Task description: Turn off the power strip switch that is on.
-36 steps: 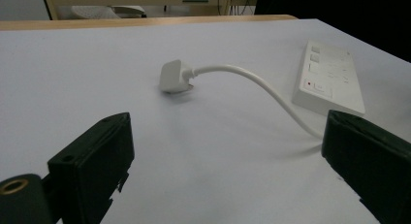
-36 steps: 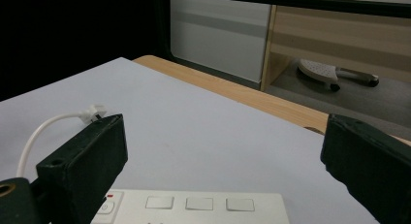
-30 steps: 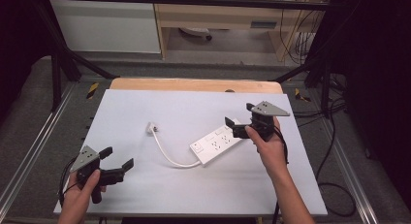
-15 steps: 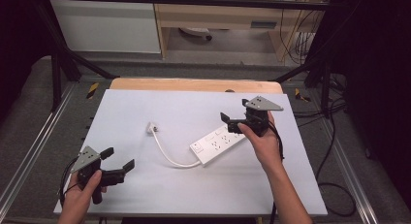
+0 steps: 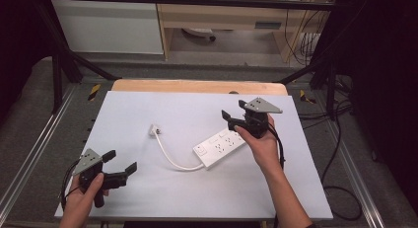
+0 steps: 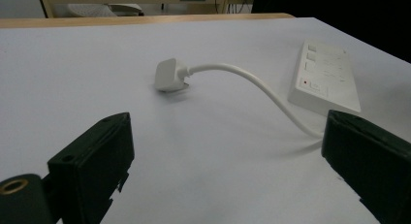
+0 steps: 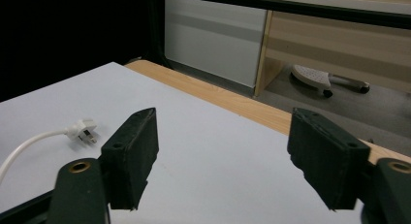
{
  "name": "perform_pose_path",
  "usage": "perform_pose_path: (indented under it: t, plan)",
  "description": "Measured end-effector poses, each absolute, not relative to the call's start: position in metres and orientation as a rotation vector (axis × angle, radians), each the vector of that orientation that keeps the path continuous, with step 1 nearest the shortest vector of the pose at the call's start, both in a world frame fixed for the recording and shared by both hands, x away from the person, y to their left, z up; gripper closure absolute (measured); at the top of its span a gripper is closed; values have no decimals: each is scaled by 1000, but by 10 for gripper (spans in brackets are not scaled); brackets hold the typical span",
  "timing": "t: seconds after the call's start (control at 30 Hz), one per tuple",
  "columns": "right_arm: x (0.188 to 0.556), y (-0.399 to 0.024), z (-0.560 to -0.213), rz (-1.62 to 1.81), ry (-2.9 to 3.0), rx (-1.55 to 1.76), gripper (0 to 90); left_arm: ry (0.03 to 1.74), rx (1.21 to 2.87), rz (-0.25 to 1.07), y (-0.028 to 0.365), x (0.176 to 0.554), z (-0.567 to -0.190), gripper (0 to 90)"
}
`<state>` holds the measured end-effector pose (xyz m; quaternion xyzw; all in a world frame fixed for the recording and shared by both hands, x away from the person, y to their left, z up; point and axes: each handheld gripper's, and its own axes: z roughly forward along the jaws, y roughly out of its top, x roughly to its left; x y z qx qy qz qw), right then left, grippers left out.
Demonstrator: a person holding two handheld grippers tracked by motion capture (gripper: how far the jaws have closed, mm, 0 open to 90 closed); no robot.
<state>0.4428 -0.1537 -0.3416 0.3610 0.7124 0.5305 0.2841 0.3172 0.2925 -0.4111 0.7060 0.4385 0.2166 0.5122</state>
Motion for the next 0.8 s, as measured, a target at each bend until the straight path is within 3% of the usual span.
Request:
perform_pose_path:
  t: [0.2,0.33,0.8]
  plan:
    - [448,-146,-347,1428,1921,957,512,1065,1686,520,295,317,-412,46]
    - [448,-139,-351,1421,1941,932,605,1051,1695,518,293,317,-411,46]
    - [446,-131,-357,1419,1985,852,836,1051,1693,514,293,316,-411,46]
